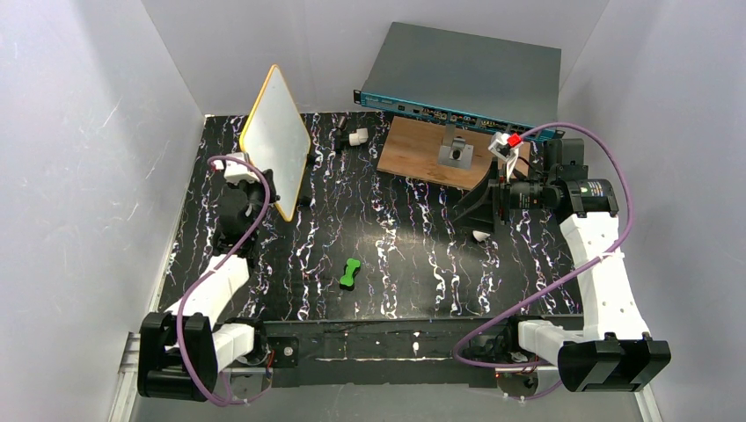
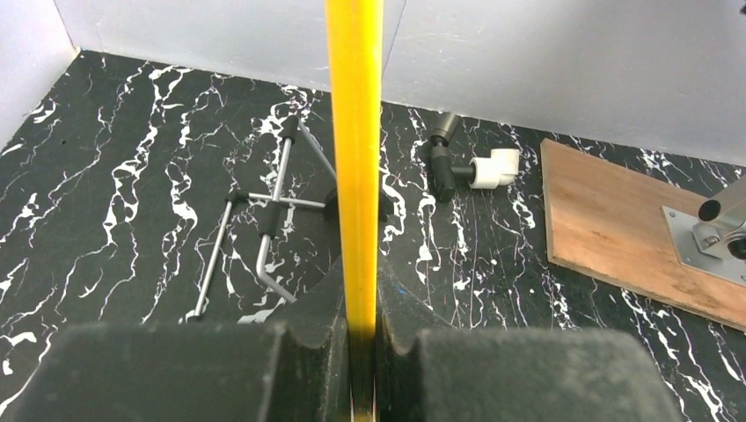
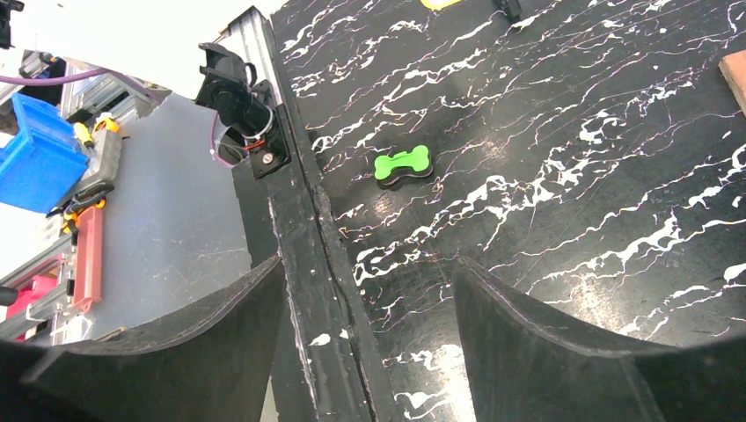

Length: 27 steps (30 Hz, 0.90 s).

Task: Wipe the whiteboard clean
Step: Place the whiteboard on the whiteboard stand.

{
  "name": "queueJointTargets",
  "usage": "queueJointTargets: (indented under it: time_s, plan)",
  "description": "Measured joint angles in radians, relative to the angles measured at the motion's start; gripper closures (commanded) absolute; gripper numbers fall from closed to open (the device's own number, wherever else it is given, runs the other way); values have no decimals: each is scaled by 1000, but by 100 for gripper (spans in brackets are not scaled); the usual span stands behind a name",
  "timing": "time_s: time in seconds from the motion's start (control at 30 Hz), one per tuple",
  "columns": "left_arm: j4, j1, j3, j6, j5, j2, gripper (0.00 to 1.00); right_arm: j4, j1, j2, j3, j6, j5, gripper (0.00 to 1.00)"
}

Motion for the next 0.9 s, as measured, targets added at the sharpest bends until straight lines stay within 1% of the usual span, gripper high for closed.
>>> queueJointTargets:
  time_s: [0.23,0.47,0.5,0.6,0.67,0.7,0.8,0.9]
  plan:
    - [112,4,-84,-10,12,41,100,9,0,0,-15,2,0,24]
    - [142,13,-119,-48,18,62,100,15,0,0,-15,3,0,24]
    - [142,14,-120,-53,17,62,98,15,0,0,-15,3,0,24]
    - [142,21,-122,-69,10,62,79,15,0,0,-15,3,0,24]
    - [120,29,-123,-69,-29,62,66,15,0,0,-15,3,0,24]
    - [109,36,-125,-72,-46,63,62,15,0,0,-15,3,0,24]
    - [47,53,-138,-88,-103,63,60,15,0,0,-16,3,1,24]
    - [37,55,-151,-112,-137,62,59,15,0,0,-16,3,6,23]
